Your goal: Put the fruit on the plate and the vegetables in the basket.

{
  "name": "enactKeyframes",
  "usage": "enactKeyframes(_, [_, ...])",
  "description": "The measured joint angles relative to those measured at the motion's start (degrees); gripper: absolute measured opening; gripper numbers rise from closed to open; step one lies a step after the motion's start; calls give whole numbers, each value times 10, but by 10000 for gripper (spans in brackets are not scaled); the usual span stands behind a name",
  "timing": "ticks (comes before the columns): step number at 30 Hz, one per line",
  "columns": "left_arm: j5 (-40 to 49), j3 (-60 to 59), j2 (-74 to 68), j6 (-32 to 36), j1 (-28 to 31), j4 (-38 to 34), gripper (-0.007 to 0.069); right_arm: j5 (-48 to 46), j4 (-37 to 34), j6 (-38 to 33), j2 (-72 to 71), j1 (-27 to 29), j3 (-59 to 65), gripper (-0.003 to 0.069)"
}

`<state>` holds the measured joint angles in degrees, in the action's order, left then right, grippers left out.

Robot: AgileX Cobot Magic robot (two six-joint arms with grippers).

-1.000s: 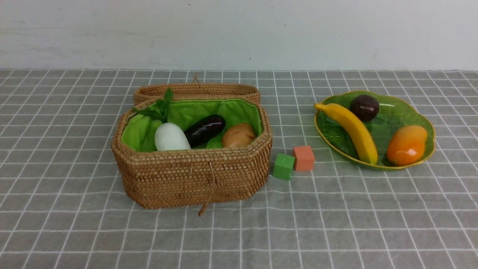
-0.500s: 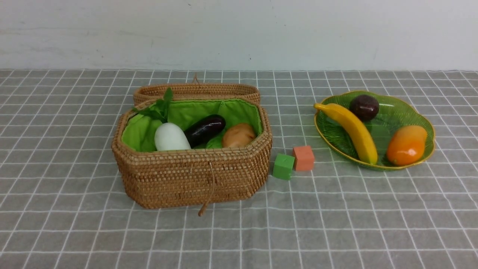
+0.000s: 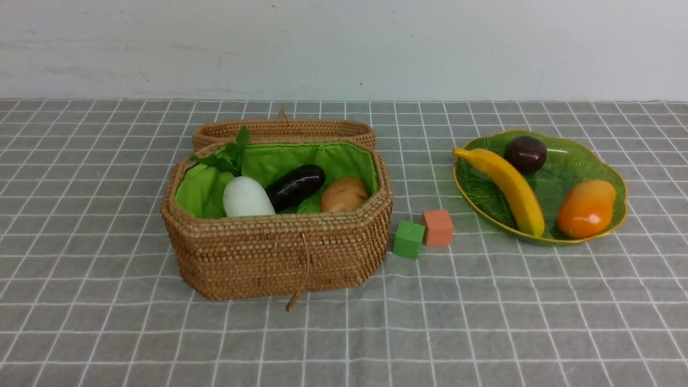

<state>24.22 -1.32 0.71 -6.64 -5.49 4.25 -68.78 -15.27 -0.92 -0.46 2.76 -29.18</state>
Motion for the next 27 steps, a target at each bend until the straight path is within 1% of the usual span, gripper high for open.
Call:
enactKeyframes(6, [0,0,0,0,0,0,238,64,-50,20,-5,11,35,3])
enactKeyframes(15, [0,0,0,0,0,0,238,69,-84,26,-6,11,102,14])
enactKeyframes(20, [0,0,0,0,0,0,238,81,-81,45,-6,11,115,18])
enactKeyframes(24, [0,0,0,0,0,0,238,121,-73,63,-6,12,118,22])
enactKeyframes(27, [0,0,0,0,0,0,238,176,-51,85,-6,12,118,27])
